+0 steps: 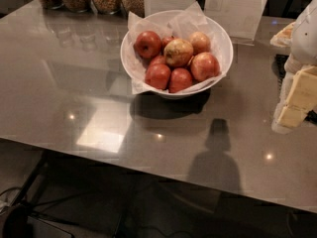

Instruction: Pick apple from white bowl

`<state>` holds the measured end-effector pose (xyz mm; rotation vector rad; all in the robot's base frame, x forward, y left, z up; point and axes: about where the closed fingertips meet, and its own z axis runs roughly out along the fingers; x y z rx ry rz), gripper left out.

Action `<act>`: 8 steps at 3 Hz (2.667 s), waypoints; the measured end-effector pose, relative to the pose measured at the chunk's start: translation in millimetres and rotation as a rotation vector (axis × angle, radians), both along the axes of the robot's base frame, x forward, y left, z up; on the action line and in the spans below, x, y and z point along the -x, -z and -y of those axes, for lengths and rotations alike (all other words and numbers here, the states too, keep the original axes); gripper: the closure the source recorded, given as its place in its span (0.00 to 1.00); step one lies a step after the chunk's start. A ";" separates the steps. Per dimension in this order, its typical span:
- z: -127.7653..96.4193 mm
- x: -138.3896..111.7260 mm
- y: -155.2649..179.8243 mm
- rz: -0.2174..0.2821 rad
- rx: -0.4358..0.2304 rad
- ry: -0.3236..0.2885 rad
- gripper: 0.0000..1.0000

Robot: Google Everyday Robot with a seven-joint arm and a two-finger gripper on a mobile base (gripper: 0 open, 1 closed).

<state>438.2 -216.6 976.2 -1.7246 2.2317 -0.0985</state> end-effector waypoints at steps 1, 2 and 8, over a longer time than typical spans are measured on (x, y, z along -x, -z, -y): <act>-0.1 -0.2 0.0 0.000 0.000 0.000 0.00; -5.6 -8.6 -1.1 0.008 -0.008 -0.022 0.00; -119.1 -200.1 -13.2 0.117 -0.080 -0.267 0.00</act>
Offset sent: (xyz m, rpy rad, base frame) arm 0.0175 0.0104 -0.0027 0.0170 0.0054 0.0467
